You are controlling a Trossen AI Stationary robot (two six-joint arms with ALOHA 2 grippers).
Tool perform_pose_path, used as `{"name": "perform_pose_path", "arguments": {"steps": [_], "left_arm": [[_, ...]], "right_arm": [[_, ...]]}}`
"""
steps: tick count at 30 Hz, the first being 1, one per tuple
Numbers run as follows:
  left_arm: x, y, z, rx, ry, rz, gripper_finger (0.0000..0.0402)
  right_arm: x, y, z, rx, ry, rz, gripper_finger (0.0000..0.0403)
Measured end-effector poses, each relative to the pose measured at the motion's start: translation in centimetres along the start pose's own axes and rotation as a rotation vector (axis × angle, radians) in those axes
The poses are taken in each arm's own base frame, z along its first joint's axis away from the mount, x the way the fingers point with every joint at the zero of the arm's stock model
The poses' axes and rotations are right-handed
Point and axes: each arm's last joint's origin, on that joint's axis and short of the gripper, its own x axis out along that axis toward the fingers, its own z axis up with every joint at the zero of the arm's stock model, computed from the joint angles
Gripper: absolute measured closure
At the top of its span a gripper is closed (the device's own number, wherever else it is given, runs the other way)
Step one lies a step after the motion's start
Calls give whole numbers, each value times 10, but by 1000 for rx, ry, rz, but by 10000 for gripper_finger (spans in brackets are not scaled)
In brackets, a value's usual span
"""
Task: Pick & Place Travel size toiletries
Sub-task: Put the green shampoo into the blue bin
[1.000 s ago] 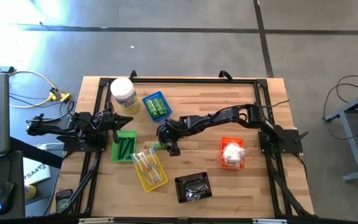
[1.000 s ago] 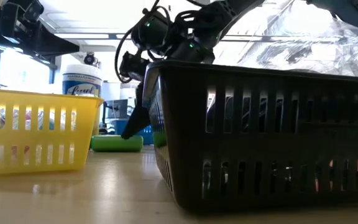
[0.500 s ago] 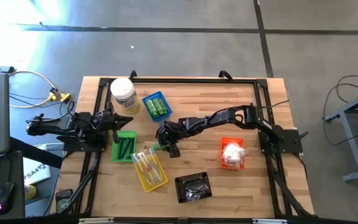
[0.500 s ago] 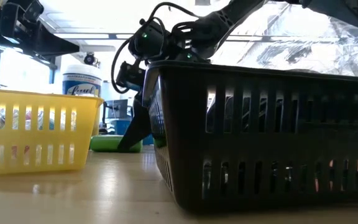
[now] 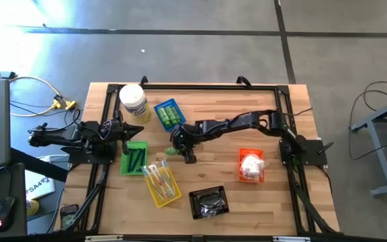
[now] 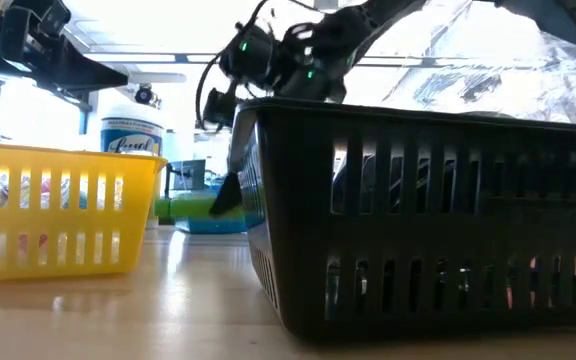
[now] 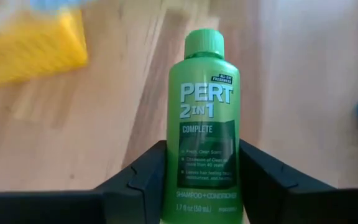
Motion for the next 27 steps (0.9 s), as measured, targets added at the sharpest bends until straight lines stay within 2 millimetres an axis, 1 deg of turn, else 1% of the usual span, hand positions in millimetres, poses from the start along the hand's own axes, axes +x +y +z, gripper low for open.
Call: {"name": "perform_pose_path", "arguments": {"steps": [3,5,10,13,16,18,20,24,25,27], "left_arm": [[0,0,-1,6,13,0,402],[0,0,-2,7,17,1,401],[0,0,-2,-4,16,1,401],[0,0,-2,-13,19,-3,401],[0,-1,-2,-24,22,-13,401],[0,-1,-2,-25,22,-14,401],[0,-1,-2,-28,22,-16,401],[0,-1,-2,-31,22,-18,401],[0,-1,-2,-33,22,-18,402],[0,-1,-2,-44,22,-20,401]], "right_arm": [[-20,0,10,-1,-35,20,229],[-35,2,16,1,-56,61,225],[-74,-3,31,9,-170,184,253],[-95,-7,36,10,-205,186,254],[-113,-10,41,10,-240,167,237],[-130,-13,42,29,-256,183,223],[-145,-14,45,30,-294,214,218],[-178,-15,46,27,-346,273,234],[-185,-14,48,16,-367,265,240],[-207,-13,47,18,-379,246,247]]}}
